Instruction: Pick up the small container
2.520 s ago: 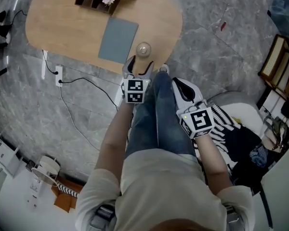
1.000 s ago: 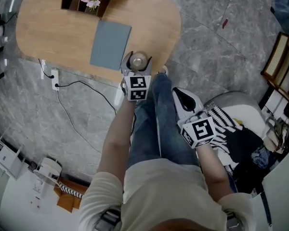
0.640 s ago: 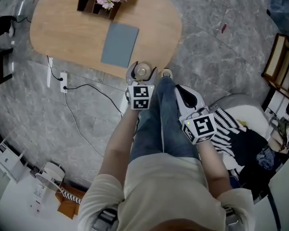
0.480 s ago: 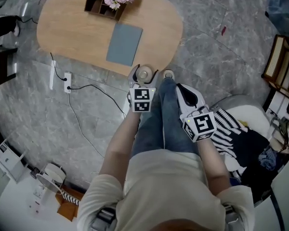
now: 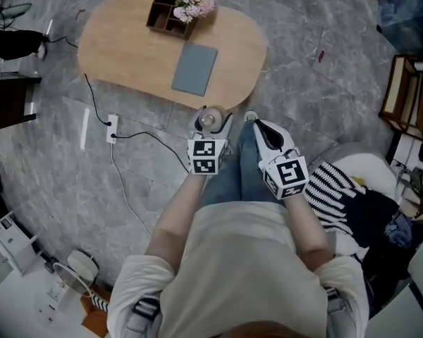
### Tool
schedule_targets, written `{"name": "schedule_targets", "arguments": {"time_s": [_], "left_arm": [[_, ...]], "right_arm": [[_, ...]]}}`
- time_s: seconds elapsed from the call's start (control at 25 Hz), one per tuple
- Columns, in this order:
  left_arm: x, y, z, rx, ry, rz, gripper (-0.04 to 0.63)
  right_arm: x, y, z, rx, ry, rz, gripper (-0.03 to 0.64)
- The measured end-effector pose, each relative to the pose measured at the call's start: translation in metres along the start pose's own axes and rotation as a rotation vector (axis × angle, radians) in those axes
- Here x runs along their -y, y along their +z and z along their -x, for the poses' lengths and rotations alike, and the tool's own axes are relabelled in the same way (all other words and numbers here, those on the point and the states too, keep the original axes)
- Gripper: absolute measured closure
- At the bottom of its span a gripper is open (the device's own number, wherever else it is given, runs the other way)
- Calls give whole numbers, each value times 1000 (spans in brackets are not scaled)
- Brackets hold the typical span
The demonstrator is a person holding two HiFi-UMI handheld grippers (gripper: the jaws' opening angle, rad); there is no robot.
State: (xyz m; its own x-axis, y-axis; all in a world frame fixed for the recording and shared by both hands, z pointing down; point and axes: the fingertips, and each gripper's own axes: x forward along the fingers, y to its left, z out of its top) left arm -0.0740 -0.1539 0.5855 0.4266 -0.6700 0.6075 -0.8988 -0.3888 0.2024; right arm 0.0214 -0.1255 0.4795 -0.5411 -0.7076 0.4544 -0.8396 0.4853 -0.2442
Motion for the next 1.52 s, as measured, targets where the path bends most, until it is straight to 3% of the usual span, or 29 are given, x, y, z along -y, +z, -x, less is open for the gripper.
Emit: {"name": "schedule_targets", "arguments": {"time_s": [0.2,0.72,1.08,1.52], "left_arm": [[11,19,45,41,-12,28,247],[31,36,136,87,-88,-3,247],[14,47,174,120,-79,-5,247],[7,52,181,153,-70,6,247]], "right_arm": [[-21,13,22,34,-2,35,615],[-68,38,62,96,0,91,615],[-78,55,71,135,-6,76,615],[-79,57,77,148,-48,105,618]]}}
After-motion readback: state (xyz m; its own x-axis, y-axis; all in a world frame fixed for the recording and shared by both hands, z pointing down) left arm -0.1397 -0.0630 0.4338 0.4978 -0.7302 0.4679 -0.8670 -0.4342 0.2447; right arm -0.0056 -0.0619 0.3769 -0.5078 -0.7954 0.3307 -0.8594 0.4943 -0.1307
